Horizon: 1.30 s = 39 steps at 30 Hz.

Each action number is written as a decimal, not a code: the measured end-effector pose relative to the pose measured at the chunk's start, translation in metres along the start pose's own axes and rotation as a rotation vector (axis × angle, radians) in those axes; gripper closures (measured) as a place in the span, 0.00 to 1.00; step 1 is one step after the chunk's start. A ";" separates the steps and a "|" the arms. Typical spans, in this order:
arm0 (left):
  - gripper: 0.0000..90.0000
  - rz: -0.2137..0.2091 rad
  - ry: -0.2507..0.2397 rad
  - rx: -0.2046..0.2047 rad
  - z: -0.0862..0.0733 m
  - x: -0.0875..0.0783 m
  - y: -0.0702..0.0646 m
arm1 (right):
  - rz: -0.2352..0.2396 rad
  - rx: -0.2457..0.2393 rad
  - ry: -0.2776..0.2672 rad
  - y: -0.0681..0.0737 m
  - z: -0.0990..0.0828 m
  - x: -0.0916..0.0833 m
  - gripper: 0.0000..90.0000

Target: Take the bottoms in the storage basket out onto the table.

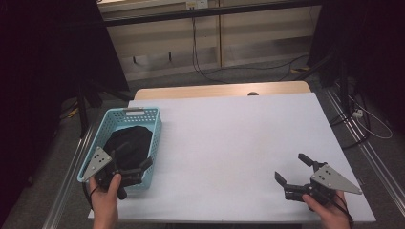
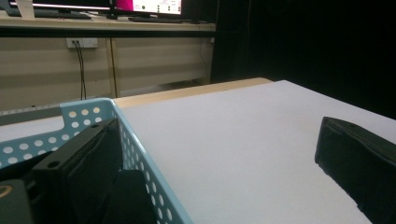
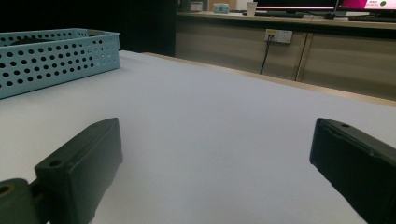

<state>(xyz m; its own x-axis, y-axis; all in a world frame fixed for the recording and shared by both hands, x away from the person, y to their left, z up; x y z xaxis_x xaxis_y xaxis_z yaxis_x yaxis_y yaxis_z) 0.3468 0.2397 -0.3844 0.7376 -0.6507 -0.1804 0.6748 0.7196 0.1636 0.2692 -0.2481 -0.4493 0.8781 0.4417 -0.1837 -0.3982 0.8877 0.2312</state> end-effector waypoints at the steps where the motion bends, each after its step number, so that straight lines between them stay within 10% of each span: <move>1: 0.01 -0.001 -0.005 -0.009 0.002 0.000 0.001 | 0.001 0.000 0.000 0.000 0.000 0.000 0.02; 25: 0.01 0.017 -0.017 -0.001 0.029 0.023 0.043 | 0.019 -0.004 0.015 0.003 -0.001 0.002 0.02; 39: 0.01 0.053 0.072 0.039 0.023 0.037 0.071 | 0.029 -0.013 0.018 0.006 -0.002 0.003 0.02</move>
<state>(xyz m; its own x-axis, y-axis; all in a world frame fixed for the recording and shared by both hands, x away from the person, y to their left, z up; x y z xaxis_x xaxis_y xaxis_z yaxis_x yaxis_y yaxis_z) 0.4222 0.2613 -0.3572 0.7695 -0.5919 -0.2398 0.6365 0.7416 0.2118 0.2688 -0.2418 -0.4500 0.8612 0.4698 -0.1939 -0.4273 0.8758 0.2244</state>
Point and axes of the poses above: each handheld gripper's, and its own axes: x roughly forward along the jaws, z roughly out of its top, y roughly to its left, the point moved 4 cm from there along x, roughly forward along the jaws, and after that the axes turned 14 degrees about x, right-handed, at the moved point
